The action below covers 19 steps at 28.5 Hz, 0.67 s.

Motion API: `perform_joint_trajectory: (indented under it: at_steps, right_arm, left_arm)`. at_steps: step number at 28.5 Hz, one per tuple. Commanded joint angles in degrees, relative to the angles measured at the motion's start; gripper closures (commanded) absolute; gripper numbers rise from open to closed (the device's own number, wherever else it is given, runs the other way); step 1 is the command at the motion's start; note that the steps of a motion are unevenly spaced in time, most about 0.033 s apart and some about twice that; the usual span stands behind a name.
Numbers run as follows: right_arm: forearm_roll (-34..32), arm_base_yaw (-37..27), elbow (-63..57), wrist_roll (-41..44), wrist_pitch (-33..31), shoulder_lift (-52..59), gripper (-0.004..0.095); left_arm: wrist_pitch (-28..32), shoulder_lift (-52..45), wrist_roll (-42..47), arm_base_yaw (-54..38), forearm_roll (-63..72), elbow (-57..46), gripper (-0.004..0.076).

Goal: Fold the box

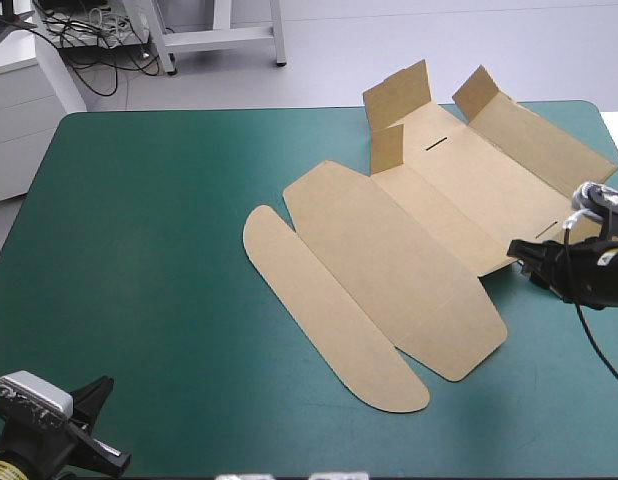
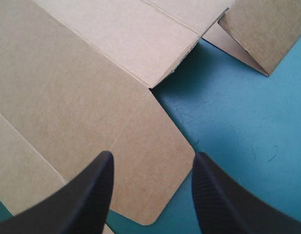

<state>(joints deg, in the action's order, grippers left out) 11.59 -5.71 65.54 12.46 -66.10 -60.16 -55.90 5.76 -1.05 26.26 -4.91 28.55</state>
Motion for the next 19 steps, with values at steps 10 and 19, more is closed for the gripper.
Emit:
perform_joint_trajectory:
  at_steps: [10,19]
  right_arm:
    - [3.4,0.0,18.3,14.2,-5.8,-26.8,0.0391]
    - [10.0,-0.5,19.2,16.2,-5.8,-31.7,0.039]
  left_arm:
    - [3.9,0.9,0.1,0.3,-0.1,1.3,0.0734]
    - [3.9,0.9,0.1,0.3,-0.1,1.3,0.0734]
